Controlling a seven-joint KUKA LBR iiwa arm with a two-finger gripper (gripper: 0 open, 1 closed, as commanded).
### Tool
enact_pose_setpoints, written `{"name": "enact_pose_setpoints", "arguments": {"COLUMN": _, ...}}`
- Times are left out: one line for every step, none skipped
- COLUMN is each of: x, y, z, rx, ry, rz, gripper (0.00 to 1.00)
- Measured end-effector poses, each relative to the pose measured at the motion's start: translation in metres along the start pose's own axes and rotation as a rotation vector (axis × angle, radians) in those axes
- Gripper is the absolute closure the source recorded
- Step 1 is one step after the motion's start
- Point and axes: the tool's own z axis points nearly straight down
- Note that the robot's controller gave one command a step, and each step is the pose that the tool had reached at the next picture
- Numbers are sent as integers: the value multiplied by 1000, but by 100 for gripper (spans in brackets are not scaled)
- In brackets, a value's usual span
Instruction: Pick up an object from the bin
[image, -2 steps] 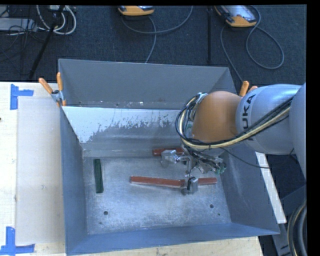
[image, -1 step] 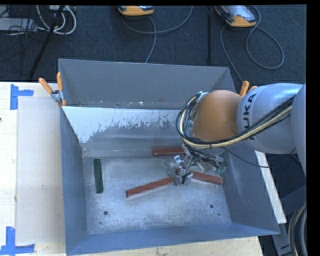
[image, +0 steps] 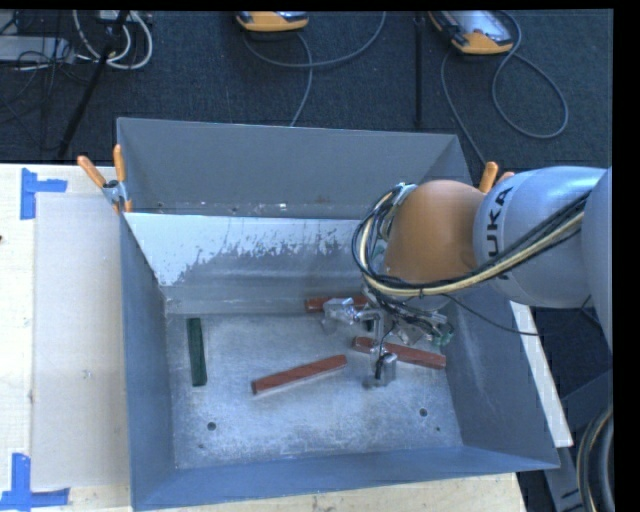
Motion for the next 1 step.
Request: {"name": "enact_pose_setpoints", "arguments": {"x": -14, "y": 84, "z": -4, "rx": -4, "ry": 0, "rz": -69, "gripper": 0}}
